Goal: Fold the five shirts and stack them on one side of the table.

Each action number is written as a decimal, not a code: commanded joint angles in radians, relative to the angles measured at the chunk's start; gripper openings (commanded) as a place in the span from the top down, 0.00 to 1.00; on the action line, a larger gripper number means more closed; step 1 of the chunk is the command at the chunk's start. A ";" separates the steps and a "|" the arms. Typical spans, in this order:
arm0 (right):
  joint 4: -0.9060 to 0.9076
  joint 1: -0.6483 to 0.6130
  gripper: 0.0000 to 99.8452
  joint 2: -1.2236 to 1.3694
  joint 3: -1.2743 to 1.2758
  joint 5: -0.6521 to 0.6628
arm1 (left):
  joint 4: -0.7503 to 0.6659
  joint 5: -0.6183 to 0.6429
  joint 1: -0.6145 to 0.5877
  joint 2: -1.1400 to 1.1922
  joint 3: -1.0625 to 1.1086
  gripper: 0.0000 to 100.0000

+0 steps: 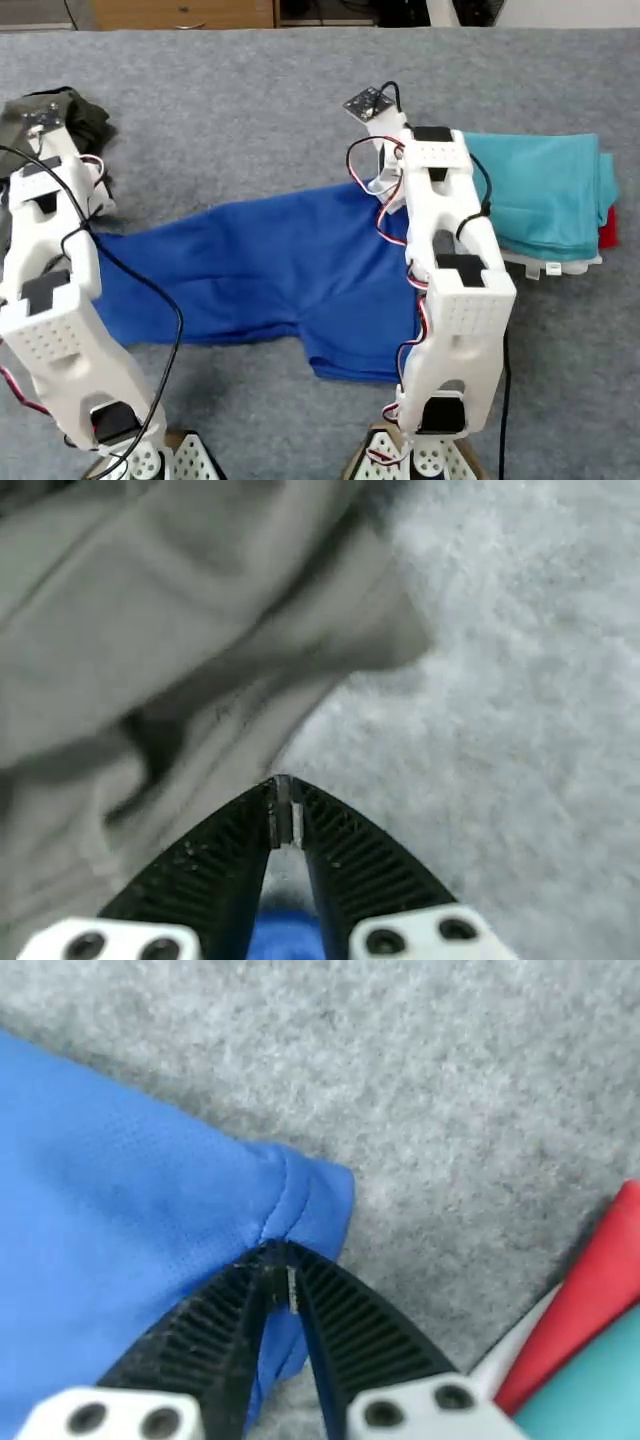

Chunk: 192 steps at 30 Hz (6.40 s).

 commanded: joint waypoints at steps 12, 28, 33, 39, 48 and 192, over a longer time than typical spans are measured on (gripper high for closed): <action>0.005 -0.015 1.00 -0.008 -0.048 -0.002 | 0.637 0.003 0.020 -0.058 -0.408 0.98; 0.005 -0.016 1.00 -0.008 -0.048 -0.002 | 0.569 0.003 0.026 0.208 -0.425 0.98; 0.005 -0.016 1.00 -0.007 -0.050 -0.002 | 0.483 0.003 -0.064 0.242 -0.423 0.98; 0.063 -0.030 1.00 0.039 -0.127 0.008 | 0.473 -0.002 -0.121 0.237 -0.437 0.98; 0.353 -0.025 1.00 0.305 -0.553 0.002 | 0.496 0.003 -0.180 0.232 -0.489 0.98; 0.158 -0.189 0.98 -1.372 1.340 0.559 | -0.242 -0.178 -0.219 -1.112 1.217 0.98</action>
